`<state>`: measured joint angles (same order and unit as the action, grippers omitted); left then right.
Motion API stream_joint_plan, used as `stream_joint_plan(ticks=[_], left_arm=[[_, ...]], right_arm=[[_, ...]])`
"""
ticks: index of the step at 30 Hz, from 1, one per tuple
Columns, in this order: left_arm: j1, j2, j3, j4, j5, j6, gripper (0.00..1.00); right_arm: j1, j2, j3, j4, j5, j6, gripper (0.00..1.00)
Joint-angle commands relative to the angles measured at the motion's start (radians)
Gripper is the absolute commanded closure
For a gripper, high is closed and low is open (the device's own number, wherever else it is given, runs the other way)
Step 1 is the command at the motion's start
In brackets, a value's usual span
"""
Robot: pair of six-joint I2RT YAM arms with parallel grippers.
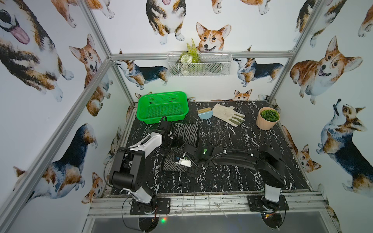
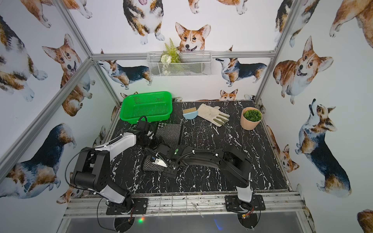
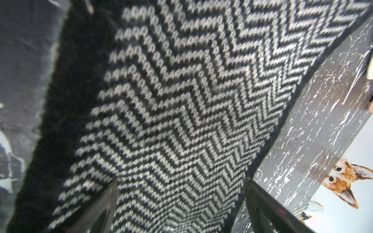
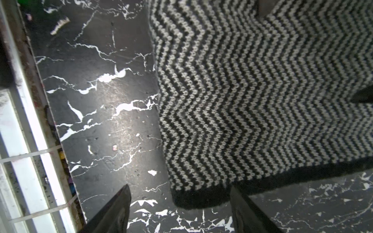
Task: Roll up the scarf and place it into the basket
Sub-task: Roll the scarf at the center of the board.
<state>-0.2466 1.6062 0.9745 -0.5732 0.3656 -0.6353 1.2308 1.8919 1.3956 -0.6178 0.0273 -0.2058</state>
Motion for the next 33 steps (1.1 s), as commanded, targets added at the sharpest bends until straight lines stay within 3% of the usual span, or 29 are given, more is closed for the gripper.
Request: stream_joint_plan(ticks=[1, 8, 14, 20, 24, 25, 33], left_arm=[[0.020, -0.013, -0.002, 0.004, 0.041, -0.004, 0.01], [0.089, -0.060, 0.000, -0.003, 0.084, -0.015, 0.00], [0.211, -0.159, -0.015, -0.036, 0.148, -0.007, 0.00], [0.253, -0.293, -0.045, -0.087, 0.134, 0.005, 0.00], [0.254, -0.415, -0.091, -0.090, 0.107, -0.013, 0.00], [0.255, -0.441, -0.101, -0.095, 0.100, -0.018, 0.00], [0.255, -0.639, -0.180, -0.142, 0.014, -0.007, 0.00]], right_arm=[[0.007, 0.031, -0.007, -0.014, -0.018, -0.007, 0.23], [0.025, 0.096, -0.001, -0.011, -0.024, 0.004, 0.30], [0.025, 0.158, 0.022, -0.051, 0.002, 0.011, 0.36], [0.026, 0.238, 0.069, -0.105, -0.002, 0.052, 0.69], [0.025, 0.271, 0.114, -0.157, -0.017, 0.091, 0.97], [0.025, 0.271, 0.126, -0.168, -0.024, 0.099, 1.00], [-0.001, 0.216, 0.253, -0.251, -0.285, 0.214, 1.00]])
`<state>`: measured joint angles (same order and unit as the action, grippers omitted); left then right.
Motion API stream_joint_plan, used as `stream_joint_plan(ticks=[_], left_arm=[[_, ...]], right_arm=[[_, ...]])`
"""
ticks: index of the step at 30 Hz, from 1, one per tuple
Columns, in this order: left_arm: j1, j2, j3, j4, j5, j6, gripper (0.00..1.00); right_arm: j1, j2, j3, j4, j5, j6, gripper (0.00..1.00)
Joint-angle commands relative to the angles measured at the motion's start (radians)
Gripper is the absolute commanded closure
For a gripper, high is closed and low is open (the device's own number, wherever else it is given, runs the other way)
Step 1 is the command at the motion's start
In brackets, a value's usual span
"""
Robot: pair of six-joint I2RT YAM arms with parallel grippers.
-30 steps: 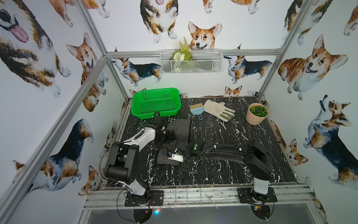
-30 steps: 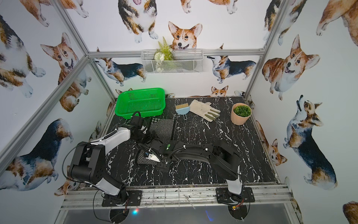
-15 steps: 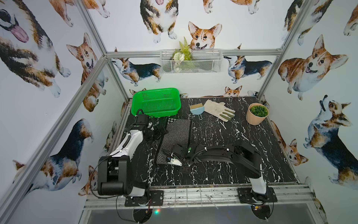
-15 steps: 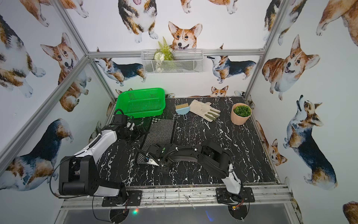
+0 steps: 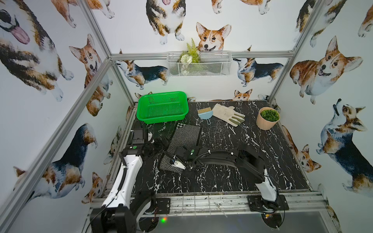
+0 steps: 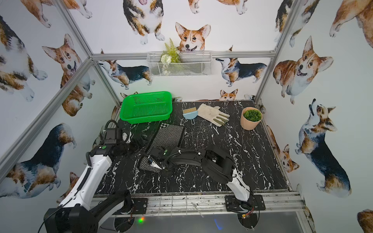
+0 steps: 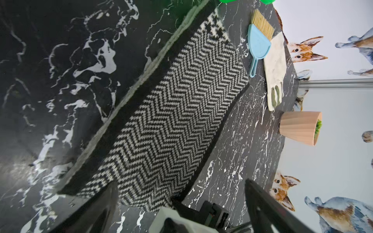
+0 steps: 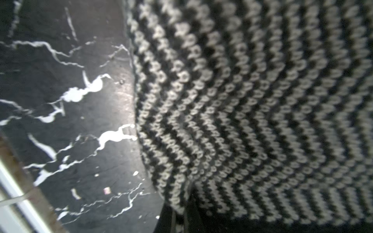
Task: Roll up the scarf and place it into the basket
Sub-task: Roll the scarf at the center of the board.
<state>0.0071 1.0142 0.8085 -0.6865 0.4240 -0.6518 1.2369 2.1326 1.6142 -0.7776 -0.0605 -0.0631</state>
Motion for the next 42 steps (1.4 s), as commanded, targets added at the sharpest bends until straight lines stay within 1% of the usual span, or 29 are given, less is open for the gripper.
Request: stream_joint_plan(ticks=[1, 4, 8, 11, 15, 18, 23, 26, 31, 35, 39, 42], left_arm=[[0.002, -0.060, -0.018, -0.031, -0.046, 0.009, 0.00], [0.002, -0.076, -0.007, -0.049, -0.056, 0.021, 0.00], [0.002, -0.085, 0.004, -0.061, -0.068, 0.032, 0.00], [0.001, -0.091, 0.011, -0.058, -0.067, 0.032, 0.00], [0.002, -0.089, 0.023, -0.057, -0.065, 0.051, 0.00], [0.002, -0.093, 0.022, -0.044, -0.045, 0.061, 0.00], [0.002, -0.124, 0.000, -0.037, -0.021, 0.073, 0.00], [0.002, -0.147, -0.010, -0.039, 0.009, 0.086, 0.00], [0.002, -0.182, -0.015, -0.057, 0.062, 0.095, 0.00], [0.001, -0.213, -0.039, -0.046, 0.126, 0.085, 0.00], [-0.002, -0.268, -0.065, -0.047, 0.183, 0.068, 0.00], [-0.005, -0.314, -0.126, -0.001, 0.227, 0.023, 0.00]], right_arm=[[-0.012, -0.037, 0.044, -0.094, -0.235, 0.085, 1.00], [-0.033, -0.065, 0.065, -0.117, -0.330, 0.122, 1.00], [-0.068, -0.118, 0.052, -0.117, -0.413, 0.147, 1.00], [-0.126, -0.158, -0.004, -0.054, -0.523, 0.206, 1.00], [-0.194, -0.186, -0.075, 0.027, -0.636, 0.264, 1.00], [-0.254, -0.171, -0.106, 0.063, -0.724, 0.287, 1.00], [-0.335, -0.114, -0.106, 0.083, -0.817, 0.301, 1.00], [-0.375, -0.067, -0.074, 0.067, -0.823, 0.299, 1.00], [-0.415, 0.014, -0.025, 0.010, -0.758, 0.268, 1.00], [-0.420, 0.054, -0.012, 0.000, -0.669, 0.260, 1.00], [-0.429, 0.053, -0.066, 0.059, -0.629, 0.293, 1.00], [-0.435, 0.043, -0.098, 0.082, -0.613, 0.302, 1.00]])
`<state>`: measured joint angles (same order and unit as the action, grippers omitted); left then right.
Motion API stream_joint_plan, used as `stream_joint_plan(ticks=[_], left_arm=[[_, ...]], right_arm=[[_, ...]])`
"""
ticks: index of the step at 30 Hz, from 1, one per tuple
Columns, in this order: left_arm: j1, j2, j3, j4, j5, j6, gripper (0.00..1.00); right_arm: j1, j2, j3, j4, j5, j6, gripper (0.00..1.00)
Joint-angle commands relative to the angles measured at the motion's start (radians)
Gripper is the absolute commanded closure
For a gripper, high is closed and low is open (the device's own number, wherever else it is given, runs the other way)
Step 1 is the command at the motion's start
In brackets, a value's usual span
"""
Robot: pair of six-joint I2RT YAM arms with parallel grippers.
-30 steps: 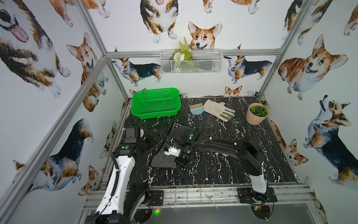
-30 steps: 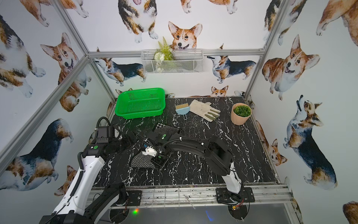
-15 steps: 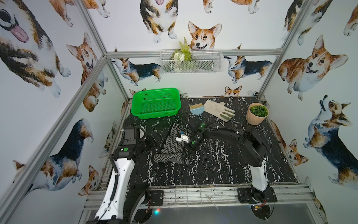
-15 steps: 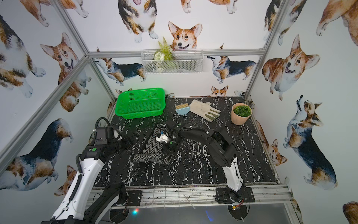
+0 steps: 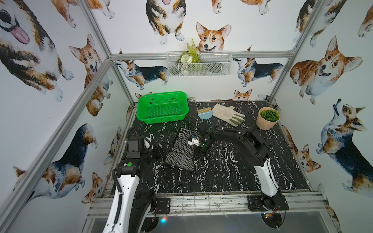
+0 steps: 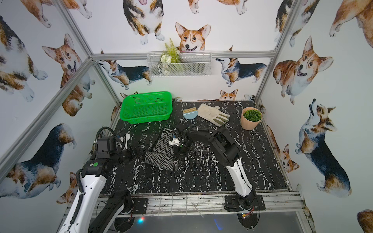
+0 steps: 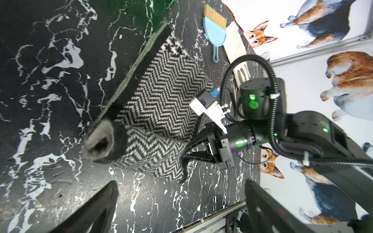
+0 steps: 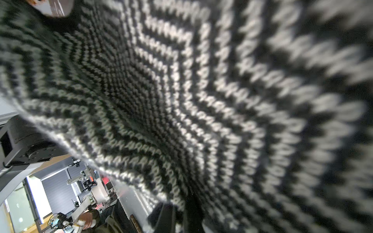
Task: Roll up the scarf and place it into the basket
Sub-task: Roll the scarf at the center of the board.
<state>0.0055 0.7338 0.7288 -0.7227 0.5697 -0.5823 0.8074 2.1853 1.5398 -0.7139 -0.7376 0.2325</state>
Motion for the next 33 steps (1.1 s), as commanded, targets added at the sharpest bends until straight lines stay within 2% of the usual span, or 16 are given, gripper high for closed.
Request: stream_joint_plan(ticks=[1, 11, 17, 23, 29, 33], left_arm=[[-0.005, -0.038, -0.063, 0.049, 0.088, -0.056, 0.00], [-0.071, 0.033, -0.164, 0.316, 0.116, -0.169, 0.00], [-0.131, 0.177, -0.193, 0.457, 0.059, -0.189, 0.00], [-0.134, 0.343, -0.221, 0.551, -0.012, -0.177, 0.00], [-0.137, 0.495, -0.207, 0.622, -0.030, -0.153, 0.00], [-0.139, 0.562, -0.169, 0.628, -0.034, -0.131, 0.00]], right_arm=[[-0.005, -0.012, -0.028, 0.019, 0.063, 0.009, 1.00], [-0.003, -0.022, -0.039, 0.032, 0.101, 0.035, 1.00], [0.001, -0.036, -0.060, 0.050, 0.114, 0.058, 1.00], [0.005, -0.133, -0.136, 0.088, 0.171, 0.084, 1.00], [0.024, -0.237, -0.217, 0.128, 0.244, 0.118, 0.85], [0.063, -0.268, -0.237, 0.130, 0.300, 0.130, 0.80]])
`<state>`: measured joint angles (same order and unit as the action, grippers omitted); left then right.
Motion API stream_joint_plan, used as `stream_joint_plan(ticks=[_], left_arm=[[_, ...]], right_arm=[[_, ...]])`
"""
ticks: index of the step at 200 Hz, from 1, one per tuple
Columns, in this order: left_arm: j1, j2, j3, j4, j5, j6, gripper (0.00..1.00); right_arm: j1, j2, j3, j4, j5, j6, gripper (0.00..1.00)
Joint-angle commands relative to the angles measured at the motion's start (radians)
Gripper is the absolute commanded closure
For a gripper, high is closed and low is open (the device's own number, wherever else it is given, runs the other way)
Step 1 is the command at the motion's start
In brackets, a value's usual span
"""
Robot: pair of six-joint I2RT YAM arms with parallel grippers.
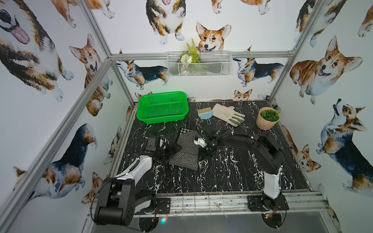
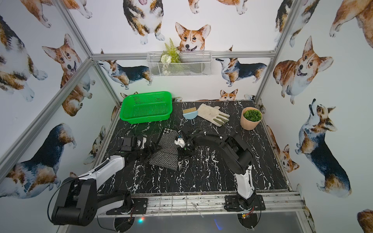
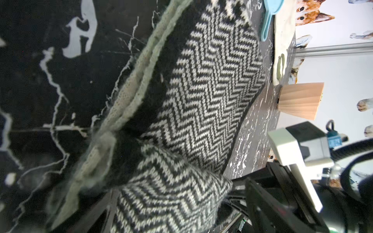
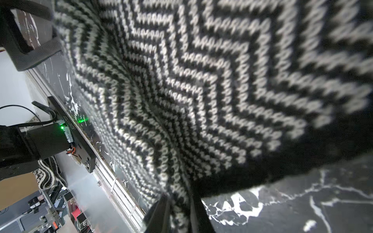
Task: Roll up the scarf and place it into the basket
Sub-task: Roll the scarf at the center of the board.
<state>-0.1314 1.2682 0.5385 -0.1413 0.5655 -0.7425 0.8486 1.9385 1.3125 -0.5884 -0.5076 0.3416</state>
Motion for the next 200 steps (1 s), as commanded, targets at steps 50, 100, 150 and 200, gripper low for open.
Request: stream_joint_plan(ticks=[50, 100, 150, 200], left_arm=[[-0.020, 0.155, 0.083, 0.011, -0.026, 0.067, 0.00], [-0.048, 0.187, 0.096, 0.017, -0.021, 0.060, 0.00], [-0.048, 0.220, 0.139, -0.031, -0.001, 0.072, 0.00], [-0.048, 0.230, 0.150, -0.040, 0.015, 0.065, 0.00]], right_arm=[[0.130, -0.182, -0.070, 0.006, 0.453, 0.035, 0.03], [0.321, -0.238, -0.004, -0.074, 0.857, -0.045, 0.00], [0.470, -0.029, 0.137, -0.155, 1.023, -0.129, 0.07], [0.472, 0.041, 0.106, -0.137, 1.022, -0.151, 0.24]])
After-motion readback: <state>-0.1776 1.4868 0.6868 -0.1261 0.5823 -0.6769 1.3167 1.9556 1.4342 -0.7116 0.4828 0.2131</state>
